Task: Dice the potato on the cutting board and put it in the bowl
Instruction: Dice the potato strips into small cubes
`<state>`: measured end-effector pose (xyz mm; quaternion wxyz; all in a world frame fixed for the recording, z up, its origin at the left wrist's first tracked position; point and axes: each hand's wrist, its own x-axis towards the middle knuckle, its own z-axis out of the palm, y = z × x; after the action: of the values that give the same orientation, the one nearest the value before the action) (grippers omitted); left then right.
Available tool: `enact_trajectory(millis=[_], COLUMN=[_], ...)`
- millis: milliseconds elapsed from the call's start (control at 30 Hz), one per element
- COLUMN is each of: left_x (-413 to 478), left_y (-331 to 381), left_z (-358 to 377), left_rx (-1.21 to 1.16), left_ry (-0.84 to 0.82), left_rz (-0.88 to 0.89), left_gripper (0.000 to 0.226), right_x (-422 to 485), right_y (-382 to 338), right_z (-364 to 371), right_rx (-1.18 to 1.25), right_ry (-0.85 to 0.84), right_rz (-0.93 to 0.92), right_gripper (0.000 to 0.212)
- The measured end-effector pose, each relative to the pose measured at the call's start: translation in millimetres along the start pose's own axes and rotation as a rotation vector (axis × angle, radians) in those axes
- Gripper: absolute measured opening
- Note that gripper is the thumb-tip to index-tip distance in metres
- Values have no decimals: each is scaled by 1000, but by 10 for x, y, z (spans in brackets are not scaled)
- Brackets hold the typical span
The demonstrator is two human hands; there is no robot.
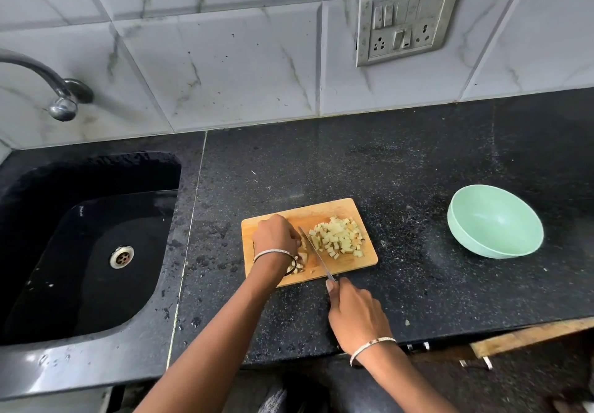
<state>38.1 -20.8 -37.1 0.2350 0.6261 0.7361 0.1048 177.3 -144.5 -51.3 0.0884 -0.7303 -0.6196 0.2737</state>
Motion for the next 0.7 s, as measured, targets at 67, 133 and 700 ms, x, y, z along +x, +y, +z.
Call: enact_trajectory(millis=[67,133,700], left_x=[-34,-64,-236], left_y=[-33,-52,-82], left_z=[4,24,147], left_rx=[7,39,73], left_ry=[42,73,58], left_rz=[22,39,107], left_gripper=[24,22,13], right_x=[-15,-15,-20], right_y=[11,26,211], right_z=[-7,2,60], right_rx=[28,47,53], right_ry=[0,-1,-16], right_rz=[-2,4,-17], right_gripper=[38,37,40])
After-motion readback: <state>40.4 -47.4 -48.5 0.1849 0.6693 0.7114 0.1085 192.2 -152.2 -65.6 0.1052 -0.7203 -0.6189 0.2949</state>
